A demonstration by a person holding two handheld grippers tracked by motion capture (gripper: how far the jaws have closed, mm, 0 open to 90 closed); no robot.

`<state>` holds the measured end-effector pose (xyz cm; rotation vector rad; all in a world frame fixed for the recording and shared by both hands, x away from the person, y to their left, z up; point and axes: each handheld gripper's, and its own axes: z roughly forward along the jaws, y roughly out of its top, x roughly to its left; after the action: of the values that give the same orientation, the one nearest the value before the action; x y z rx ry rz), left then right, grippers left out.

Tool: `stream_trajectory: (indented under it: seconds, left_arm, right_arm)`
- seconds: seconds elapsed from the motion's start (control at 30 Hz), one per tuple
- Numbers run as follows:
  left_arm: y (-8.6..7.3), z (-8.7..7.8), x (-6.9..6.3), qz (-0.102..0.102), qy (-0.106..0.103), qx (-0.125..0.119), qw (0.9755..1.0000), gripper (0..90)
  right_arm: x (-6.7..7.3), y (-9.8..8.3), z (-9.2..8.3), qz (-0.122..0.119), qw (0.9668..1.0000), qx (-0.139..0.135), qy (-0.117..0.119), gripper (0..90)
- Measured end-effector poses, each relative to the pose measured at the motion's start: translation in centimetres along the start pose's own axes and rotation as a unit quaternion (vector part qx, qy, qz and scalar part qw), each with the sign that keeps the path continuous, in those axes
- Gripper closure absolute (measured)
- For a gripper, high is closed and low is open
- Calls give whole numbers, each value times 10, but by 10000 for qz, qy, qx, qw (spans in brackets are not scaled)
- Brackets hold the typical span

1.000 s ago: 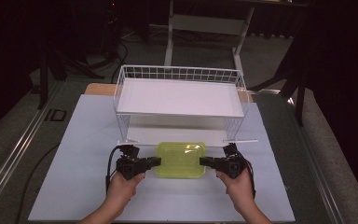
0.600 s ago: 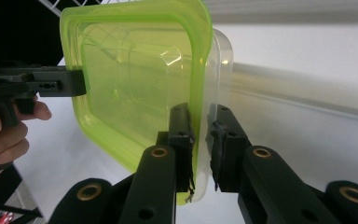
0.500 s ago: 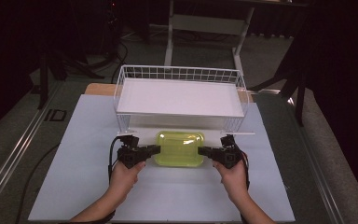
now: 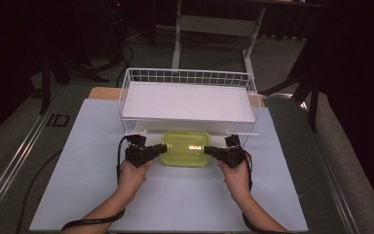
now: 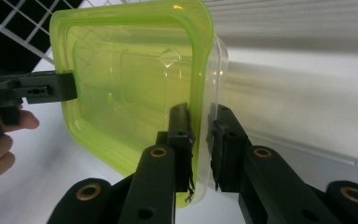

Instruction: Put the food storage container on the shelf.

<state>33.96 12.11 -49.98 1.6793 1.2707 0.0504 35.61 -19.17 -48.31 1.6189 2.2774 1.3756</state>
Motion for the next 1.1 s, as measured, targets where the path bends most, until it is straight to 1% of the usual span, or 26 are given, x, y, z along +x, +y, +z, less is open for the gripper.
stream_trajectory:
  seconds: [0.1,0.13,0.2,0.3,0.37,0.43,0.47,0.5,0.53,0.57,0.6,0.63,0.67,0.7,0.73,0.83,0.9,0.93,1.0,1.03,1.07,1.1]
  left_arm:
    - [0,3,3,-32,14,18,10000,807]
    - [1,5,3,8,38,31,10000,807]
    - [2,5,4,19,47,15,10000,806]
    - [3,8,6,-3,33,5,10000,806]
    - [4,11,8,-14,36,37,10000,806]
    - [5,13,9,14,19,3,10000,806]
    - [6,15,11,29,17,-12,10000,806]
    - [6,16,11,-4,8,-34,10000,806]
    - [7,19,12,-13,14,-53,10000,806]
    - [7,19,12,36,29,-104,9999,806]
    - [7,19,12,36,29,-104,9999,805]
    - [7,20,13,5,-17,-96,10000,806]
    - [8,20,15,-29,-54,-114,9999,806]
    - [9,21,14,28,7,-123,9999,806]
    - [10,22,15,47,34,-128,9999,804]
    - [11,23,16,49,42,-148,9999,802]
    - [12,25,16,11,10,-167,9999,800]
    - [12,25,17,43,31,-179,9998,797]
    - [12,27,16,70,42,-187,9998,778]
    - [12,28,16,80,40,-178,9998,746]
    - [12,29,15,104,71,-195,9997,696]
    - [12,30,14,105,71,-214,9997,696]
  right_arm:
    - [-3,1,5,29,10000,-19,-33,798]
    - [-4,2,6,29,10000,-32,-43,796]
    - [-5,3,8,25,10000,-54,-67,796]
    - [-6,4,9,25,9999,-69,-70,796]
    - [-7,6,12,-22,9998,-58,-163,794]
    - [-8,7,13,-32,9998,-70,-175,793]
    - [-8,8,14,3,9997,-81,-218,792]
    - [-8,8,14,3,9997,-81,-218,792]
    - [-8,9,15,-22,9995,-123,-293,790]
    - [-9,9,16,-30,9994,-160,-311,789]
    - [-9,9,16,-30,9994,-160,-311,789]
    - [-10,10,17,-71,9993,-201,-322,788]
    - [-12,11,18,-64,9992,-260,-308,787]
    - [-12,11,18,-64,9992,-260,-308,787]
    - [-12,12,20,-113,9989,-279,-346,784]
    - [-11,14,22,-71,9987,-313,-408,774]
    - [-11,14,22,-67,9985,-335,-427,765]
    - [-11,14,23,-59,9983,-363,-457,762]
    - [-11,14,24,5,9983,-376,-453,752]
    - [-11,14,24,11,9980,-421,-467,746]
    - [-10,13,26,28,9977,-457,-497,737]
    - [-10,13,26,28,9977,-457,-497,737]
